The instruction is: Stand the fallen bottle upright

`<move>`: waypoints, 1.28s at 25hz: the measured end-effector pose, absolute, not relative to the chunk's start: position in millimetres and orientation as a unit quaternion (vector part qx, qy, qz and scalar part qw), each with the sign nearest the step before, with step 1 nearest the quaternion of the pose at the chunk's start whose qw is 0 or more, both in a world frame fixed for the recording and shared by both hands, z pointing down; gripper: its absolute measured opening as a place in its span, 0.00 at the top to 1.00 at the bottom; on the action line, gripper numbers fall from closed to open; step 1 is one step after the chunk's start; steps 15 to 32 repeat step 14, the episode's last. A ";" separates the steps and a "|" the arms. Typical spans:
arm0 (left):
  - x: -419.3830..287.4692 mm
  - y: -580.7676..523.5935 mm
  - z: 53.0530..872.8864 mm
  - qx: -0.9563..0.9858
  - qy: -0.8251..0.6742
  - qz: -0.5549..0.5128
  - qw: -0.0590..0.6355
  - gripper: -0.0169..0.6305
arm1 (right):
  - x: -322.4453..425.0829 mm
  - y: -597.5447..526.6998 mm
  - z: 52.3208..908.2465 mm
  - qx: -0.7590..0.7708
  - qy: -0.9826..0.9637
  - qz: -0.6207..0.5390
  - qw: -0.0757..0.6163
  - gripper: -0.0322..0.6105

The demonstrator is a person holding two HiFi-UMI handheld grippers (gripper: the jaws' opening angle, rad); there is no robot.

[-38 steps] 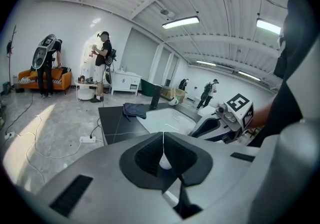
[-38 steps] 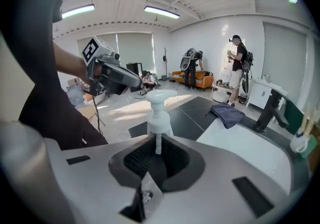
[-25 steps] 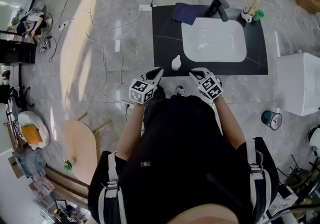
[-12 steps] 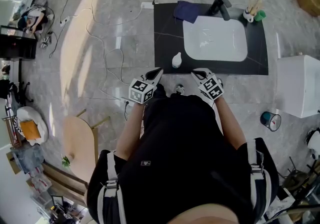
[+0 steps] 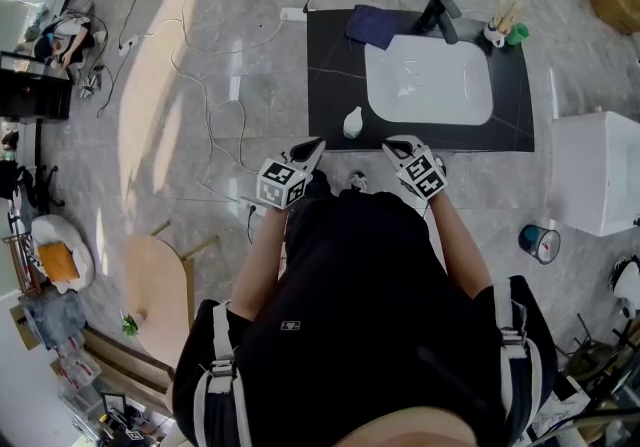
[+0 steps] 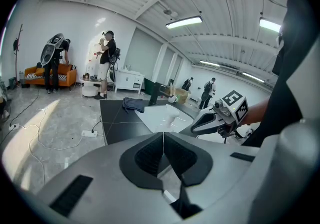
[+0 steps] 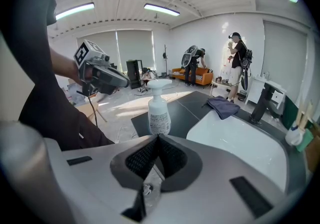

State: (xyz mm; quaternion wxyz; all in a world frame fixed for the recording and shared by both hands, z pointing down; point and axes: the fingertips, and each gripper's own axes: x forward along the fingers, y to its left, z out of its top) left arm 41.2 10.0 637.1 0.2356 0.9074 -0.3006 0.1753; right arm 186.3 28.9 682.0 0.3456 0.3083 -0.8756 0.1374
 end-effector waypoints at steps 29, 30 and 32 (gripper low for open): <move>32.4 10.9 638.8 0.906 -0.303 0.173 0.239 0.95 | 184.7 33.2 688.0 0.316 -0.869 0.146 0.353 0.86; 32.4 10.9 638.8 0.906 -0.303 0.173 0.239 0.95 | 184.7 33.2 688.0 0.316 -0.869 0.146 0.353 0.86; 32.4 10.9 638.8 0.906 -0.303 0.173 0.239 0.95 | 184.7 33.2 688.0 0.316 -0.869 0.146 0.353 0.86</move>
